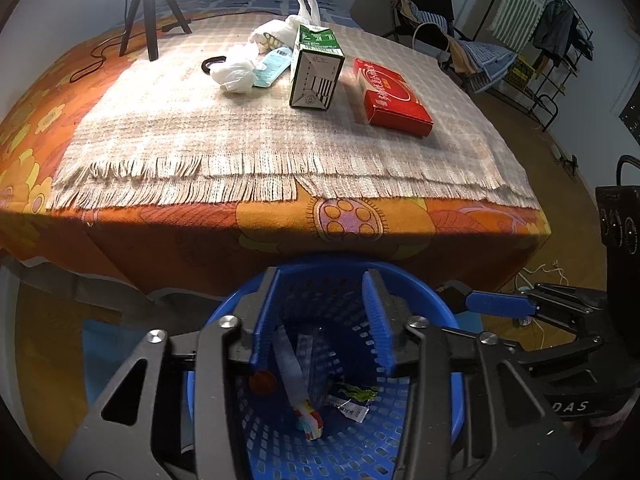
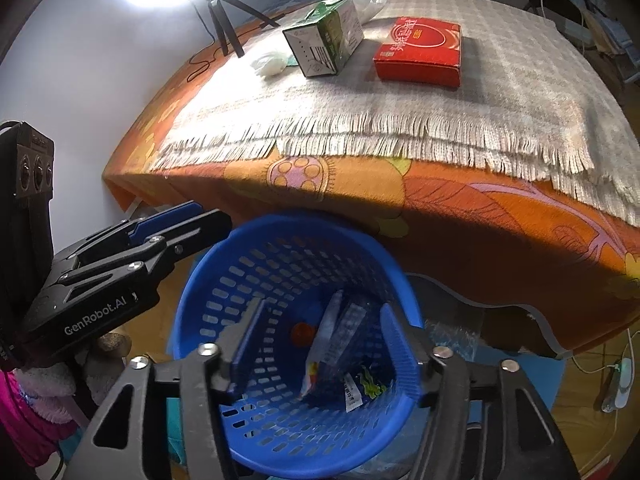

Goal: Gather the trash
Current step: 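Lift both items over the blue basket and open both tools, then raise both tools from the basket back toward the bed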

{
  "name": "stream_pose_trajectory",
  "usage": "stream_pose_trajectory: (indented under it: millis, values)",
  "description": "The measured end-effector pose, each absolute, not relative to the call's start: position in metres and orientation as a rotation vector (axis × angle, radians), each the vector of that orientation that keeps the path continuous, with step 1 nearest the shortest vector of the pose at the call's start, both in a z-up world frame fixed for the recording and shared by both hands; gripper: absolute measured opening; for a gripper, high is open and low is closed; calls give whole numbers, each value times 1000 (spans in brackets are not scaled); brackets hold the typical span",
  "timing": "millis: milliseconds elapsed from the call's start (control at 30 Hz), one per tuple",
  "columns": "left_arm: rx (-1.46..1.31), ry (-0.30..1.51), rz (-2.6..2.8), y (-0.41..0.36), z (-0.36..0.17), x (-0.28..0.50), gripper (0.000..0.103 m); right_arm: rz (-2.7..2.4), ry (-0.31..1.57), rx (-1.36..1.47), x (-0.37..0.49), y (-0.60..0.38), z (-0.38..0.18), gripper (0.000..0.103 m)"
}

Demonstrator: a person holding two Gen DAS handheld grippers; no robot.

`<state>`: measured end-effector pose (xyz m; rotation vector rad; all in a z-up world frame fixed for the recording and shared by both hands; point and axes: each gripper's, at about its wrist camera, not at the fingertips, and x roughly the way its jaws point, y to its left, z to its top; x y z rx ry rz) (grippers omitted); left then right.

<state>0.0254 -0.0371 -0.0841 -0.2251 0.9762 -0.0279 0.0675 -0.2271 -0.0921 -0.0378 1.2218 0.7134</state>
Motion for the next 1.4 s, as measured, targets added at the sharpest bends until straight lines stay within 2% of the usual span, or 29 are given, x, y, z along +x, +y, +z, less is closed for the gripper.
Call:
stream_pose_trajectory:
  millis: [33, 200, 267, 633, 700, 967, 1067, 1400]
  values:
    - [-229, 974, -25, -36, -84, 26, 53, 711, 1218, -40, 68, -227, -91, 65]
    - [-247, 967, -14, -30, -81, 29, 54, 694, 1193, -54, 70, -225, -87, 82]
    - [-268, 966, -12, -25, -79, 32, 60, 687, 1188, -51, 72, -226, -86, 84]
    - [-299, 908, 9, -12, -55, 52, 61, 631, 1155, 7, 97, -232, -73, 86]
    - [-305, 900, 10, -10, -50, 57, 61, 615, 1139, 17, 104, -234, -70, 94]
    - [-290, 872, -5, -15, -33, 89, 65, 563, 1059, 59, 134, -242, -51, 97]
    - [-287, 867, -10, -19, -30, 103, 65, 550, 1035, 47, 150, -241, -45, 103]
    - [-301, 851, 4, -11, -20, 154, 65, 545, 1024, 74, 198, -237, -28, 103]
